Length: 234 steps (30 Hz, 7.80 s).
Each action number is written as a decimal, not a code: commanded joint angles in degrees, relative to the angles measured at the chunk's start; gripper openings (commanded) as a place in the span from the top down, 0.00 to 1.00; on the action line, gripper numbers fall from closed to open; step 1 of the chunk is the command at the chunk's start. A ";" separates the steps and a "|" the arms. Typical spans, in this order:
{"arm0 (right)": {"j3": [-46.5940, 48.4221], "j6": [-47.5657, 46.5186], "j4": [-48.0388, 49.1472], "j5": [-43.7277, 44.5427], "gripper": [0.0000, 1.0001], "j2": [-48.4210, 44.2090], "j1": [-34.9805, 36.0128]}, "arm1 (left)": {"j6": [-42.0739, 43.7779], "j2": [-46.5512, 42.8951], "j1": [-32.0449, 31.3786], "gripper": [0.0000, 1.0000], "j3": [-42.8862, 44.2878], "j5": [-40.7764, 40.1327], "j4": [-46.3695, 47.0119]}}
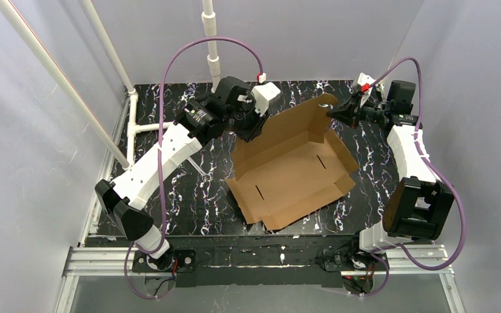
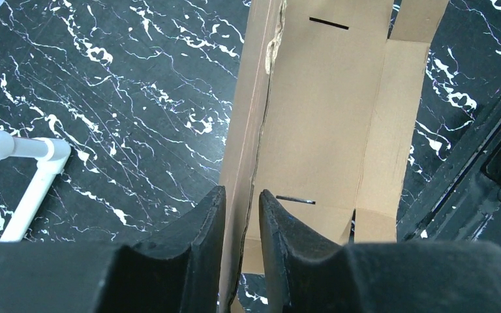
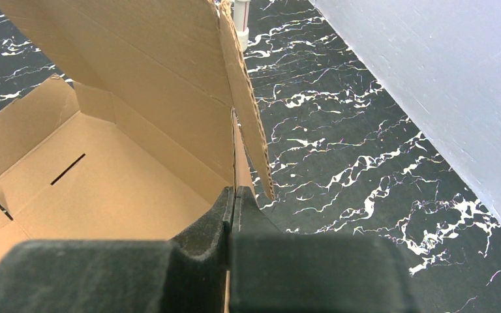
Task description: Fold the paper box
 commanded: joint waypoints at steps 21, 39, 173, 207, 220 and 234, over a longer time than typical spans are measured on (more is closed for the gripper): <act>0.55 3.63 -1.29 -1.15 0.49 -1.44 0.50 | 1.97 -4.11 -0.26 1.00 -1.37 -0.76 1.48; -13.52 9.16 5.26 25.64 0.07 0.63 -0.80 | 9.09 -16.01 -0.26 1.00 -11.73 -0.24 9.19; -42.70 31.14 74.07 10.07 0.70 -4.91 -3.53 | 15.07 -23.81 -0.26 1.00 -17.06 5.98 20.38; -23.92 18.38 38.60 6.23 0.99 -12.32 2.71 | 12.24 -20.93 -0.26 1.00 -7.24 2.60 14.99; -30.71 42.71 89.75 26.27 0.99 0.19 10.26 | 13.85 -16.91 -0.25 1.00 -0.58 -1.69 17.10; -44.24 38.87 106.66 31.84 0.99 8.57 12.45 | 2.12 -14.13 -0.18 1.00 -6.35 1.91 17.22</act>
